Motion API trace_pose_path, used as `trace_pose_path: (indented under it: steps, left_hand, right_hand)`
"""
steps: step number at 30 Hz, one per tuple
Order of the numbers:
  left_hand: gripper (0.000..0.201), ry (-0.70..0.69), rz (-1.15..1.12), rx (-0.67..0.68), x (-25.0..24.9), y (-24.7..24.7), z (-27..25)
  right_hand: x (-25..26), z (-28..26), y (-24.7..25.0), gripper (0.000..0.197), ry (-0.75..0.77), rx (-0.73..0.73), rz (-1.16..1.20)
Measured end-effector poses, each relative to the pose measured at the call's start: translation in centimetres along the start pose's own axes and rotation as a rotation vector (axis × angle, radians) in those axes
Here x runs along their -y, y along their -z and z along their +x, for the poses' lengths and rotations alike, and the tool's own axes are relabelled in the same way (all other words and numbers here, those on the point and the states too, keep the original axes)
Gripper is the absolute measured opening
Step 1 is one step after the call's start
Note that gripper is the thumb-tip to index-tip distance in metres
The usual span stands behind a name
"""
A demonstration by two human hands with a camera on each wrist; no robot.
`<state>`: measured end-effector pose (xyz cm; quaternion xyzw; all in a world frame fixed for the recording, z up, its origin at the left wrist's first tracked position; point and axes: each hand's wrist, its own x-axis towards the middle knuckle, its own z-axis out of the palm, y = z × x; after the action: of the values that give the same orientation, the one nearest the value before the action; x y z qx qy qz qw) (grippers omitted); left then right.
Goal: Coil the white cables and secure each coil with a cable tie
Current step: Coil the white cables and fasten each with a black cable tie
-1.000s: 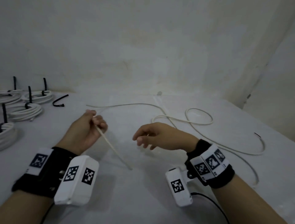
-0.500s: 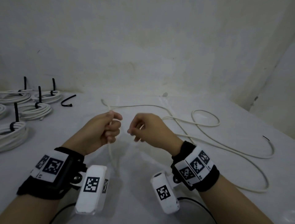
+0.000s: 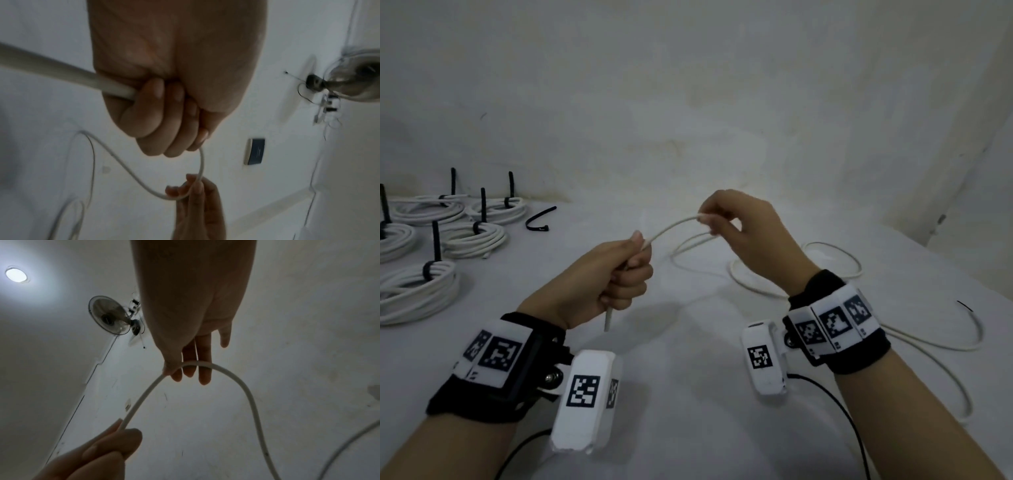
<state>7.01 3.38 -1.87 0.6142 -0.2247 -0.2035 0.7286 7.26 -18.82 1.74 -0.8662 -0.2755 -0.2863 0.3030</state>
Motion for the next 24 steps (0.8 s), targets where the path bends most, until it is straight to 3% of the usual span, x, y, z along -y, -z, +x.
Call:
trace_pose_path:
  steps: [3,6,9,14,16,20,24]
  left_hand:
    - [0.045,-0.06,-0.314,0.033,-0.1,1.5,0.2]
    - [0.054,-0.12,-0.796,0.374,0.2,3.6,1.0]
    - [0.071,-0.18,-0.929,0.341,0.7,4.6,1.0]
    - [0.053,-0.337,-1.021,0.331,0.8,5.6,1.2]
    - [0.057,-0.393,-1.067,0.251,0.5,5.8,1.0]
    - [0.055,-0.548,-0.99,-0.161,-0.5,5.5,0.2]
    - [0.05,-0.564,-0.989,-0.261,-0.8,4.9,0.2]
  right_hand:
    - [0.2,-0.8,-0.8,0.012,-0.107,0.013,0.14]
    - [0.0,-2.1,-2.8,0.004,-0.205,0.133,0.227]
    - [-0.5,-2.6,-3.5,0.019,-0.241,0.177,0.364]
    - [-0.4,-2.9,-3.1,0.026,-0.227,0.269,0.374]
    - [-0.5,-3.0,-2.8,0.02,-0.277,0.278,0.443]
    - [-0.3,-3.2,-2.5,0.018,-0.292,0.297,0.39]
    - [0.6,-3.0,-2.4,0.015,-0.121,0.288,0.13]
